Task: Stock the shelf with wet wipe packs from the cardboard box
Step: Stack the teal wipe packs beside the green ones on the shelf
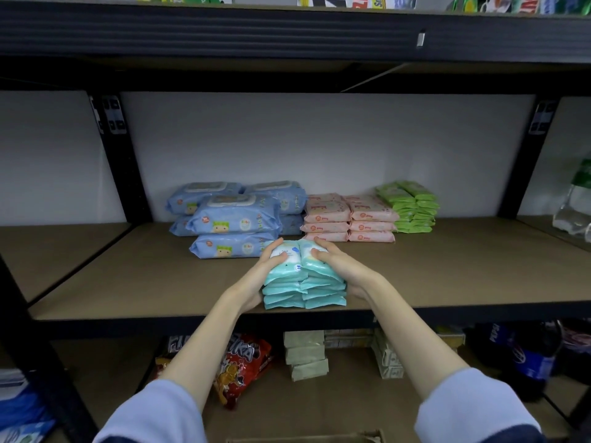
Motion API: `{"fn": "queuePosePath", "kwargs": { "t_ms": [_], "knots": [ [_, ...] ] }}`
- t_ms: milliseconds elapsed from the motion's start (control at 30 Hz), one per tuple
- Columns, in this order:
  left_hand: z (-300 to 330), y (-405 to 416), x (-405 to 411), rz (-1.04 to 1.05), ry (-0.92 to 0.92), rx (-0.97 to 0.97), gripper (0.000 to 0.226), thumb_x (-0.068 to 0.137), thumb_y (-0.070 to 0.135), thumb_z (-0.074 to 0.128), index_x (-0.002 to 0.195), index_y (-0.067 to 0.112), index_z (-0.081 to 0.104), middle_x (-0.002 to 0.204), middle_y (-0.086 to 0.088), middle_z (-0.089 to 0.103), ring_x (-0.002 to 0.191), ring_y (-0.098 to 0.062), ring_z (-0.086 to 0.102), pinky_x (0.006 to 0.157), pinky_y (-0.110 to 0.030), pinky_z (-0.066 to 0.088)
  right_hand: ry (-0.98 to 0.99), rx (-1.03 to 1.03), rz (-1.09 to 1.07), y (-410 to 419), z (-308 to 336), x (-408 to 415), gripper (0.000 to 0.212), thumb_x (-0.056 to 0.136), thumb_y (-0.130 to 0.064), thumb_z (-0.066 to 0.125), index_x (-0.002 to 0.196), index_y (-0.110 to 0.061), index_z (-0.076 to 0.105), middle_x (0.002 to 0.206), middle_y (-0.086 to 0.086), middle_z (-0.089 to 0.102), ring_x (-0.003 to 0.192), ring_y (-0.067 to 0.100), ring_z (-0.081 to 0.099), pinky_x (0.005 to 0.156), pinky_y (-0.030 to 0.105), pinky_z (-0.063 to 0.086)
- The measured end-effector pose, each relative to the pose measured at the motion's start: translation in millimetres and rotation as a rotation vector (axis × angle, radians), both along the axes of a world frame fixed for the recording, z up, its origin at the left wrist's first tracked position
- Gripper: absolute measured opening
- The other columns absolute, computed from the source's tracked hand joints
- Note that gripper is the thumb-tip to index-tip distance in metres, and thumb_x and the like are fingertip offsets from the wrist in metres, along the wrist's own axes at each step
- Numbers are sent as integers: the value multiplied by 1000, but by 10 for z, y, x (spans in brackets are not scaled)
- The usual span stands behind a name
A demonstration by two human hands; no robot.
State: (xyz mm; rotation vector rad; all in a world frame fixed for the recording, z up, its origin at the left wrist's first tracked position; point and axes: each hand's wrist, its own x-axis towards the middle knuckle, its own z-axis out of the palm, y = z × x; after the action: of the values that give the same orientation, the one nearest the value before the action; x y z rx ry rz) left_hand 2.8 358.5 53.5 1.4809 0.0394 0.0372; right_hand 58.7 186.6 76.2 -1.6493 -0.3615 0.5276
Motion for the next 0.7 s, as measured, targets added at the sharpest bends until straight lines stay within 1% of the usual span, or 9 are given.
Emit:
{"fn": "queuePosePath", "kwargs": {
  "t_ms": [67, 133, 200, 267, 333, 400, 467, 567, 700],
  "knots": [
    [24, 6, -17, -12, -10, 70, 33, 90, 46, 51, 121, 51, 43, 150, 7, 28, 136, -17, 33, 113, -43, 28, 8, 11, 10, -20, 25, 7, 56, 96, -30, 48, 146, -25, 23, 137, 8, 47, 110, 24, 59, 92, 37, 50],
    [58, 2, -28, -1, -20, 122, 50, 90, 54, 42, 138, 42, 32, 150, 14, 21, 139, -10, 22, 117, -40, 20, 12, 31, 29, -47, 69, -12, 54, 96, -31, 48, 145, -20, 26, 135, 6, 48, 104, 19, 59, 88, 33, 50],
    [91, 6, -13, 10, -22, 152, 64, 86, 60, 43, 143, 34, 28, 152, 13, 21, 139, -9, 22, 118, -38, 18, -26, -13, 38, -49, 103, -34, 52, 95, -31, 48, 143, -20, 31, 134, 5, 50, 99, 15, 59, 82, 28, 50],
    [152, -18, -34, 21, -31, 245, 61, 90, 53, 43, 144, 28, 30, 150, 12, 24, 136, -7, 26, 114, -28, 21, -112, -117, 14, -15, 106, -44, 55, 93, -31, 52, 143, -23, 31, 141, 2, 43, 110, 17, 56, 91, 30, 49],
    [208, -62, -54, 36, -41, 409, 50, 96, 36, 44, 142, 21, 33, 146, 6, 30, 128, -6, 31, 100, -19, 27, -214, -213, -9, 23, 101, -62, 57, 91, -31, 53, 144, -24, 32, 148, 1, 35, 126, 19, 45, 107, 35, 38],
    [250, -100, -53, 61, -49, 501, 46, 96, 27, 46, 140, 18, 38, 146, 1, 34, 124, -7, 36, 92, -16, 29, -270, -274, -17, 48, 124, -102, 57, 92, -30, 51, 144, -20, 31, 150, 2, 31, 133, 21, 38, 112, 37, 32],
    [279, -122, -86, 94, -57, 562, 45, 95, 29, 48, 138, 19, 40, 146, -1, 35, 125, -9, 38, 95, -18, 31, -260, -260, -39, 53, 162, -157, 56, 92, -29, 52, 144, -19, 33, 148, 4, 34, 131, 22, 40, 110, 37, 34],
    [272, -86, -190, 191, -72, 606, 48, 91, 35, 54, 136, 21, 42, 146, -4, 37, 132, -19, 37, 110, -33, 32, -322, -218, -126, 18, 171, -270, 56, 90, -34, 56, 141, -22, 36, 147, 5, 38, 132, 23, 40, 110, 37, 33],
    [164, -91, -638, 340, -189, 753, 44, 91, 32, 54, 132, 18, 45, 141, -6, 40, 131, -20, 37, 104, -32, 32, -611, -256, -281, -158, -2, -599, 54, 89, -33, 58, 138, -17, 41, 142, 10, 41, 133, 26, 36, 109, 36, 31]
  ]
}}
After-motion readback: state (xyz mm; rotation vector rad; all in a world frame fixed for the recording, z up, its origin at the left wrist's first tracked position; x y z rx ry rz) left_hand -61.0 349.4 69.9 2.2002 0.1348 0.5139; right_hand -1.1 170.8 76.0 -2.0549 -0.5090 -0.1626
